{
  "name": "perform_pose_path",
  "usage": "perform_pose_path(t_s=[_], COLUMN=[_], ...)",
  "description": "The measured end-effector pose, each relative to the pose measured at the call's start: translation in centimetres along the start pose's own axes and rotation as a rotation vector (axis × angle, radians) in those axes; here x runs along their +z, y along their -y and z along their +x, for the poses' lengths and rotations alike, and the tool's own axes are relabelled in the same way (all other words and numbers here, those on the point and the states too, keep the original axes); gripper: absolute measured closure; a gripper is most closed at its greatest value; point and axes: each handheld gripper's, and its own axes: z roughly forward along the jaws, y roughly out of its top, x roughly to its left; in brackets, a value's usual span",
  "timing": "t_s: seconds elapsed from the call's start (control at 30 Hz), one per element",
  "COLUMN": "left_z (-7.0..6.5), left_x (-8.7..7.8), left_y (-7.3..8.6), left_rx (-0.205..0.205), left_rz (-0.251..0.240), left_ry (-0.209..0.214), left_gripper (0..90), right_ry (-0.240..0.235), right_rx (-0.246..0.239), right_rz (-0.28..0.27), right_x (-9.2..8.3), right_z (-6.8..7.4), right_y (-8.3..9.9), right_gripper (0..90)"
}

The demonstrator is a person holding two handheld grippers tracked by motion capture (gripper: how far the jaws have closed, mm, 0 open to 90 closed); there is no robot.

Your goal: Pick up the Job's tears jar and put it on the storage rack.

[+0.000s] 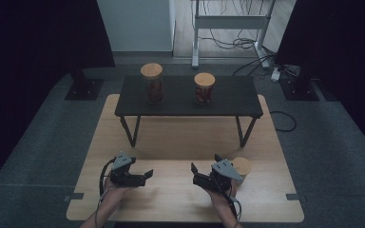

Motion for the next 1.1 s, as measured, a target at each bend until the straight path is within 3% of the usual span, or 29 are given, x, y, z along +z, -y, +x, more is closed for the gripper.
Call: perform_pose_path(t_s=[0.53,0.63,0.93,0.97,1.1], left_z=[-0.4,-0.4,-0.2,-0.2,-0.3], left_x=[-0.5,-0.5,-0.2,-0.1,-0.1], left_y=[0.2,0.2,0.3,0.3,0.3], left_rx=[0.006,0.006,0.009,0.010,0.013], left_rz=[-0.015,-0.015,-0.002,0.000,0.004], left_ry=[-0.025,-0.026,-0.027,-0.028,-0.027], left_gripper=[3.3,3.3,3.2,3.3,3.3], right_ry=[0.091,0.137,0.187,0.185,0.207], right_rx=[0.013,0.016,0.037,0.061,0.080], right_rz=[-0.043,-0.051,-0.037,-0.021,-0.007], right_x=[-5.4,-6.4,-6.6,-6.4,-6.3], right_z=[1.1,1.3,0.6,0.2,0.0], right_y=[1.4,1.7,1.7,1.7,1.7], right_gripper=[0.2,0.0,0.0,0.0,0.0])
